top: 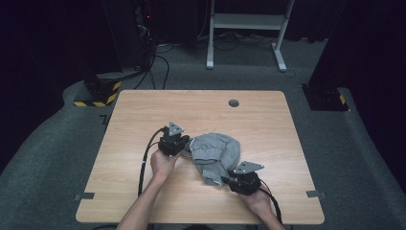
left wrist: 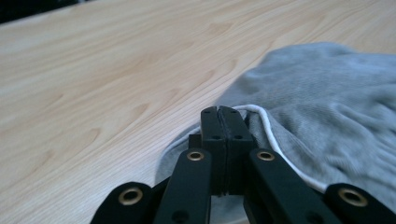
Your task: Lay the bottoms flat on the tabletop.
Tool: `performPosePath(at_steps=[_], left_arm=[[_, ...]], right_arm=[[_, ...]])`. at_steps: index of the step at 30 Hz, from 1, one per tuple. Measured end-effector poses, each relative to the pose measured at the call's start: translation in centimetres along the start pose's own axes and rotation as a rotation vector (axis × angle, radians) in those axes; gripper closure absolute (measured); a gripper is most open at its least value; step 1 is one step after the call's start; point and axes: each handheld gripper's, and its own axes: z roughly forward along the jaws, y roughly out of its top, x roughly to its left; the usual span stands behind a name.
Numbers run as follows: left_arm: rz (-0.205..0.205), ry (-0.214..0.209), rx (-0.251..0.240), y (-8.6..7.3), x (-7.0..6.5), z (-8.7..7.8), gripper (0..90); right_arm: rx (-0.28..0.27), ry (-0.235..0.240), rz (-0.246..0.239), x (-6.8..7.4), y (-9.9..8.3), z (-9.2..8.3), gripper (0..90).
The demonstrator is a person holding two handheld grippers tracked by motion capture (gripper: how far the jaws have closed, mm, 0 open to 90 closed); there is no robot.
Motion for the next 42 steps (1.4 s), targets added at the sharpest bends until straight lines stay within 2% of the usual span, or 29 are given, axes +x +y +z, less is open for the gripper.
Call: performPosePath(at_steps=[4, 5, 6, 7, 8, 9, 11, 12, 15, 16, 17, 22, 23, 24, 25, 28, 29, 30, 31, 32, 33, 34, 35, 36, 37, 38, 40, 41, 42], left_arm=[[-0.015, 0.014, 0.036, -0.4, 0.6, 1.0, 89.7], [0.025, 0.017, 0.028, -0.5, 0.1, 0.8, 88.8], [0.025, 0.017, 0.028, -0.5, 0.1, 0.8, 87.5], [0.053, 0.023, 0.017, -0.5, -0.2, 0.6, 87.5], [0.100, 0.019, 0.007, -0.3, -0.8, 0.0, 76.3], [0.100, 0.019, 0.007, -0.3, -0.8, 0.0, 70.8], [0.155, 0.025, 0.014, -0.5, -1.5, -1.0, 60.2], [0.155, 0.025, 0.014, -0.5, -1.5, -1.0, 56.1], [0.188, 0.013, 0.015, -1.3, -1.8, -2.0, 52.6], [0.183, -0.010, 0.013, -2.1, -1.7, -2.7, 52.5], [0.183, -0.010, 0.013, -2.1, -1.7, -2.7, 51.9], [0.111, -0.136, -0.016, -3.6, -1.7, -4.0, 43.9], [0.115, -0.181, -0.033, -3.9, -2.2, -4.4, 39.5], [0.119, -0.202, -0.037, -4.0, -2.6, -4.5, 38.7], [0.119, -0.202, -0.037, -4.0, -2.6, -4.5, 38.3], [0.134, -0.246, -0.018, -4.2, -4.1, -4.1, 40.1], [0.154, -0.242, -0.011, -4.1, -4.3, -3.9, 41.1], [0.154, -0.242, -0.011, -4.1, -4.3, -3.9, 42.0], [0.172, -0.226, -0.003, -4.0, -4.8, -3.5, 44.9], [0.172, -0.226, -0.003, -4.0, -4.8, -3.5, 48.8], [0.172, -0.193, -0.008, -3.7, -5.0, -3.1, 54.8], [0.172, -0.193, -0.008, -3.7, -5.0, -3.1, 59.7], [0.157, -0.194, -0.013, -3.4, -4.9, -3.0, 59.7], [0.124, -0.180, -0.039, -2.6, -4.6, -3.0, 68.6], [0.124, -0.180, -0.039, -2.6, -4.6, -3.0, 72.0], [0.101, -0.174, -0.063, -1.8, -4.1, -3.1, 75.8], [0.064, -0.172, -0.076, -1.0, -3.5, -3.1, 81.6], [0.064, -0.172, -0.076, -1.0, -3.5, -3.1, 83.6], [0.019, -0.180, -0.086, -0.3, -2.8, -2.8, 85.2]], right_arm=[[0.000, 0.003, -0.003, 0.2, -0.2, -0.2, 64.0], [-0.002, 0.005, 0.000, 0.1, -0.2, -0.2, 64.0], [-0.002, 0.005, 0.000, 0.1, -0.2, -0.2, 64.0], [-0.002, 0.006, 0.003, 0.1, -0.2, -0.2, 64.0], [0.000, 0.007, 0.004, 0.1, -0.2, -0.2, 64.0], [0.000, 0.007, 0.004, 0.1, -0.2, -0.2, 64.0], [0.001, 0.009, 0.005, 0.1, -0.2, -0.2, 64.0], [0.001, 0.009, 0.005, 0.1, -0.2, -0.2, 64.0], [0.001, 0.009, 0.004, 0.0, -0.2, -0.2, 64.0], [0.000, 0.010, 0.005, 0.0, -0.2, -0.2, 64.0], [0.000, 0.010, 0.005, 0.0, -0.2, -0.2, 64.0], [0.000, 0.015, 0.007, -0.1, -0.1, -0.1, 64.2], [0.000, 0.015, 0.007, -0.1, -0.1, -0.1, 64.1], [0.000, 0.014, 0.006, 0.0, -0.1, -0.1, 64.1], [-0.001, 0.014, 0.006, 0.0, -0.1, -0.1, 64.2], [0.000, 0.014, 0.006, 0.0, -0.1, -0.1, 64.1], [0.000, 0.015, 0.007, -0.1, -0.1, -0.1, 64.1], [0.000, 0.015, 0.007, -0.1, -0.1, -0.1, 64.1], [-0.002, 0.018, 0.009, -0.1, -0.1, -0.1, 64.2], [-0.001, 0.018, 0.009, -0.1, -0.1, -0.1, 64.2], [-0.001, 0.018, 0.009, -0.1, -0.1, -0.1, 64.2], [0.000, 0.017, 0.009, -0.1, -0.1, -0.1, 64.2], [0.000, 0.017, 0.009, -0.1, -0.1, -0.1, 64.2], [-0.002, 0.018, 0.008, -0.1, -0.1, -0.1, 64.2], [-0.002, 0.018, 0.008, -0.1, -0.1, -0.1, 64.2], [-0.002, 0.017, 0.009, -0.1, -0.1, -0.1, 64.2], [-0.002, 0.013, 0.006, 0.0, -0.1, -0.1, 64.3], [-0.002, 0.013, 0.006, 0.0, -0.1, -0.1, 64.3], [0.000, 0.010, 0.000, 0.1, -0.2, -0.2, 64.7]])
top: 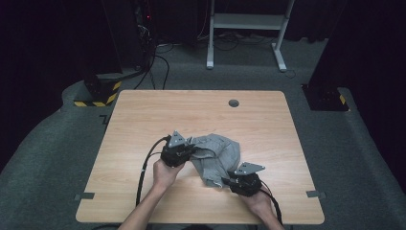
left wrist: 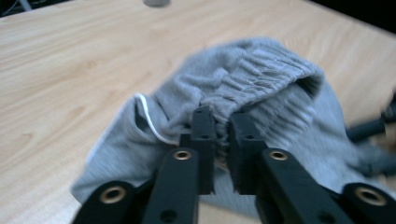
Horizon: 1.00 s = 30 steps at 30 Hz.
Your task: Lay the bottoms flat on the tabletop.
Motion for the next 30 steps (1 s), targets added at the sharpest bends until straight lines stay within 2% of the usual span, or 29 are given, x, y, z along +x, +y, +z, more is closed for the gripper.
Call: performPosePath(at_steps=[1, 3, 4, 9, 10, 11, 12, 13, 14, 15, 16, 17, 18, 19, 20, 23, 24, 25, 26, 27, 28, 30], left_arm=[[0.000, 0.000, 0.000, 0.0, 0.0, 0.0, 85.8], [-0.054, 0.000, -0.006, 0.8, 1.2, 0.4, 86.7], [-0.054, 0.000, -0.006, 0.8, 1.2, 0.4, 86.8], [-0.128, 0.054, -0.008, 1.7, 3.0, 0.8, 87.1], [-0.168, 0.077, -0.010, 1.8, 3.8, 0.8, 87.1], [-0.168, 0.077, -0.010, 1.8, 3.8, 0.8, 87.1], [-0.180, 0.117, 0.001, 1.8, 4.5, 1.0, 87.1], [-0.180, 0.117, 0.001, 1.8, 4.5, 1.0, 87.0], [-0.190, 0.147, 0.019, 1.6, 5.2, 1.4, 87.0], [-0.190, 0.147, 0.019, 1.6, 5.2, 1.4, 86.8], [-0.207, 0.156, 0.035, 1.3, 5.7, 1.9, 86.1], [-0.216, 0.147, 0.042, 1.2, 5.9, 2.2, 85.1], [-0.216, 0.147, 0.042, 1.2, 5.9, 2.2, 81.1], [-0.214, 0.127, 0.047, 1.0, 6.0, 2.4, 81.1], [-0.211, 0.099, 0.047, 0.9, 5.7, 2.5, 67.2], [-0.188, 0.095, 0.045, 0.7, 5.1, 2.3, 51.9], [-0.166, 0.107, 0.044, 0.6, 4.7, 2.1, 51.9], [-0.144, 0.125, 0.040, 0.5, 4.3, 1.7, 46.2], [-0.131, 0.133, 0.035, 0.4, 4.2, 1.4, 46.2], [-0.126, 0.140, 0.030, 0.3, 4.0, 1.0, 45.0], [-0.139, 0.131, 0.017, 0.0, 4.0, 0.0, 44.1], [-0.143, 0.128, 0.018, -0.2, 3.9, -0.3, 43.8]], right_arm=[[0.000, 0.000, 0.000, 0.0, 0.0, 0.0, 64.7], [-0.002, 0.016, -0.003, 0.1, -0.1, -0.1, 65.7], [-0.002, 0.016, -0.003, 0.1, -0.1, -0.1, 65.7], [0.002, 0.048, -0.015, 0.4, -0.4, -0.5, 67.1], [0.009, 0.061, -0.029, 0.6, -0.6, -0.7, 67.6], [0.009, 0.061, -0.029, 0.6, -0.6, -0.7, 67.6], [0.021, 0.070, -0.044, 0.9, -0.6, -0.9, 67.7], [0.024, 0.072, -0.052, 1.0, -0.7, -1.0, 67.7], [0.027, 0.076, -0.062, 1.1, -0.7, -1.1, 67.7], [0.027, 0.076, -0.062, 1.1, -0.7, -1.1, 67.7], [0.027, 0.079, -0.065, 1.2, -0.8, -1.2, 67.6], [0.026, 0.080, -0.063, 1.2, -0.8, -1.1, 67.5], [0.026, 0.080, -0.063, 1.2, -0.8, -1.1, 67.5], [0.023, 0.083, -0.059, 1.1, -0.8, -1.1, 67.0], [0.016, 0.091, -0.035, 1.0, -0.8, -1.1, 63.8], [0.008, 0.092, -0.009, 0.8, -0.8, -1.2, 60.6], [0.002, 0.085, -0.007, 0.8, -0.7, -1.4, 59.8], [-0.020, 0.066, 0.002, 0.6, -0.6, -1.9, 58.9], [-0.020, 0.066, 0.002, 0.6, -0.6, -1.9, 58.9], [-0.034, 0.061, 0.004, 0.6, -0.5, -2.0, 58.9], [-0.064, 0.056, 0.018, 0.4, -0.3, -2.5, 59.0], [-0.075, 0.051, 0.016, 0.5, -0.2, -2.7, 59.2]])
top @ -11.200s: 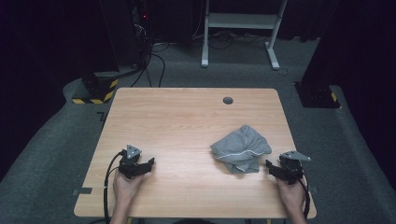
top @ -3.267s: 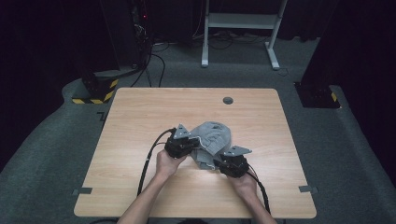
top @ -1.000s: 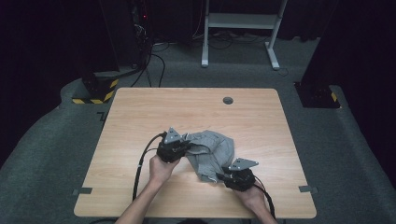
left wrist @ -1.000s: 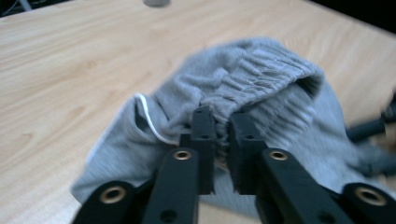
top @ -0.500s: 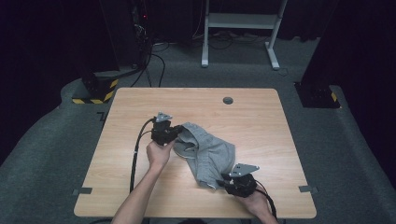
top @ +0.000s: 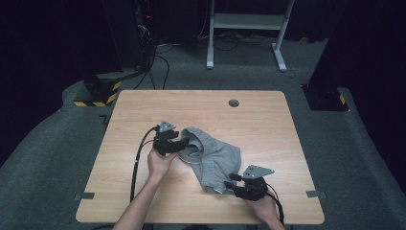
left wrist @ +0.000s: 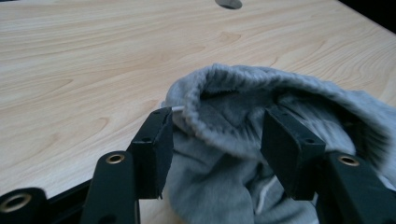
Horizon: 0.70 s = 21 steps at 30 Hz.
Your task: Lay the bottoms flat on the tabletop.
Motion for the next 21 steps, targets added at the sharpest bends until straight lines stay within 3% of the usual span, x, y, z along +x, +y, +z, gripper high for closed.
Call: performPosePath(at_steps=[6, 10, 15, 21], left_arm=[[0.011, -0.019, 0.024, -1.9, -0.3, -0.8, 41.5], [0.026, -0.007, 0.082, -3.5, -0.7, 0.5, 40.4], [0.025, 0.016, 0.114, -4.1, -0.8, 1.8, 39.7], [-0.007, 0.019, 0.099, -4.7, -0.7, 2.6, 39.8]], right_arm=[[-0.025, 0.006, -0.044, 0.9, 1.4, 0.1, 59.2], [-0.023, 0.033, -0.087, 1.8, 2.2, 1.0, 56.8], [-0.022, 0.046, -0.122, 2.6, 2.8, 1.5, 52.5], [0.053, 0.045, -0.172, 3.4, 3.0, 3.1, 47.4]])
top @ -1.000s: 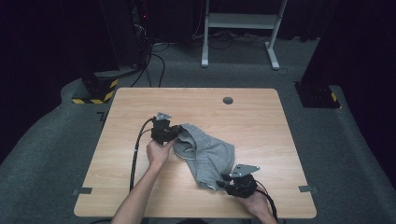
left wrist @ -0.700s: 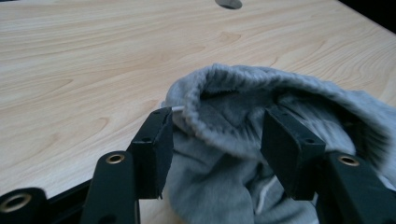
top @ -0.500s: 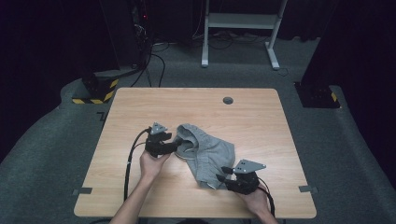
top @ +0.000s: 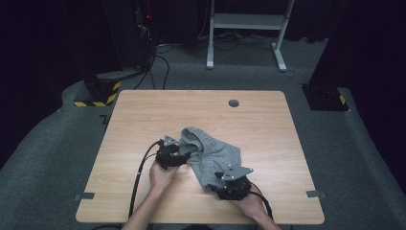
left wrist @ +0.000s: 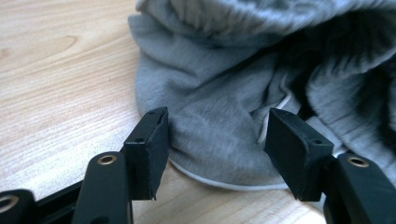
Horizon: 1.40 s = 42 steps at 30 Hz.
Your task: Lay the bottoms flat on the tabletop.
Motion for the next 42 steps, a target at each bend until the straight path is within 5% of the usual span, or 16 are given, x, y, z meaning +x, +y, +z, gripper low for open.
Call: performPosePath(at_steps=[3, 8, 12, 18, 24, 30, 38, 39, 42], left_arm=[[-0.017, -0.002, -0.005, -0.3, 0.1, 0.2, 39.3], [-0.007, 0.003, -0.003, -0.6, 0.2, 0.6, 35.9], [-0.004, -0.002, -0.037, -1.0, 0.2, 0.7, 34.3], [-0.006, 0.008, -0.037, -1.0, 0.1, 0.7, 33.9], [-0.002, 0.013, -0.035, -1.0, 0.1, 0.7, 33.9], [-0.002, 0.013, -0.035, -1.0, 0.1, 0.7, 34.0], [-0.002, 0.013, -0.035, -1.0, 0.1, 0.7, 34.1], [-0.002, 0.013, -0.035, -1.0, 0.1, 0.7, 34.1], [-0.002, 0.015, -0.035, -1.0, 0.1, 0.7, 34.1]], right_arm=[[0.016, -0.003, -0.003, 0.1, -0.2, 0.5, 49.2], [0.056, 0.048, 0.004, -0.4, -0.3, 1.1, 73.7], [0.060, 0.072, 0.021, -0.8, -0.2, 1.0, 80.3], [-0.020, 0.052, 0.043, -1.4, 0.4, -0.9, 81.2], [-0.101, -0.045, 0.075, -4.0, 1.1, -3.6, 81.0], [-0.154, -0.151, 0.179, -8.5, 0.8, -5.9, 81.1], [-0.130, -0.309, 0.285, -13.3, -0.2, -6.8, 81.0], [-0.110, -0.363, 0.306, -14.5, -0.7, -6.8, 80.6], [-0.059, -0.415, 0.306, -15.4, -1.1, -6.4, 80.3]])
